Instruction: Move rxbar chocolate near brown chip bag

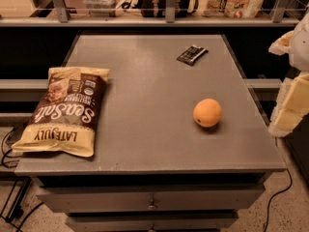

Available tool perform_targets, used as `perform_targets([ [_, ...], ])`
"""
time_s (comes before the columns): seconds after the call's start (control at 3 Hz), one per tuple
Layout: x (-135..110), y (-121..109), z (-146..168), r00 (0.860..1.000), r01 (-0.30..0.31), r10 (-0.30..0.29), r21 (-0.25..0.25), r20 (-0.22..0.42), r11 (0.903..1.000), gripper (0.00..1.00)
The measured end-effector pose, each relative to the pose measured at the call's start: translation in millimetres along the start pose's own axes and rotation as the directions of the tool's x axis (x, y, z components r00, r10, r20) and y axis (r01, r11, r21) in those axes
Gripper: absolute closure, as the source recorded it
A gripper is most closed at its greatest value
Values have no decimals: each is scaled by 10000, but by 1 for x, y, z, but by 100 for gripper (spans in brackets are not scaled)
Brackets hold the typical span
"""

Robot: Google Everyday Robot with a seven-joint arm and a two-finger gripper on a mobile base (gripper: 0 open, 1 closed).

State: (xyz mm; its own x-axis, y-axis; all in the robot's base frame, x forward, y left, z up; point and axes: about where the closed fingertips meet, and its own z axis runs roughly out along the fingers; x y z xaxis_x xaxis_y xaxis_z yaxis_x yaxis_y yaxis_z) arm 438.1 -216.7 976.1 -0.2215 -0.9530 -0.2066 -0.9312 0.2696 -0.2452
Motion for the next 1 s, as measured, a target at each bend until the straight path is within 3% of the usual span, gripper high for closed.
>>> perform_targets([
  [0.67,-1,-6,1,9992,-223,221,55,326,9997,0],
  [1.0,-9,-25,10,9856,-793,772,83,1504,9968,0],
])
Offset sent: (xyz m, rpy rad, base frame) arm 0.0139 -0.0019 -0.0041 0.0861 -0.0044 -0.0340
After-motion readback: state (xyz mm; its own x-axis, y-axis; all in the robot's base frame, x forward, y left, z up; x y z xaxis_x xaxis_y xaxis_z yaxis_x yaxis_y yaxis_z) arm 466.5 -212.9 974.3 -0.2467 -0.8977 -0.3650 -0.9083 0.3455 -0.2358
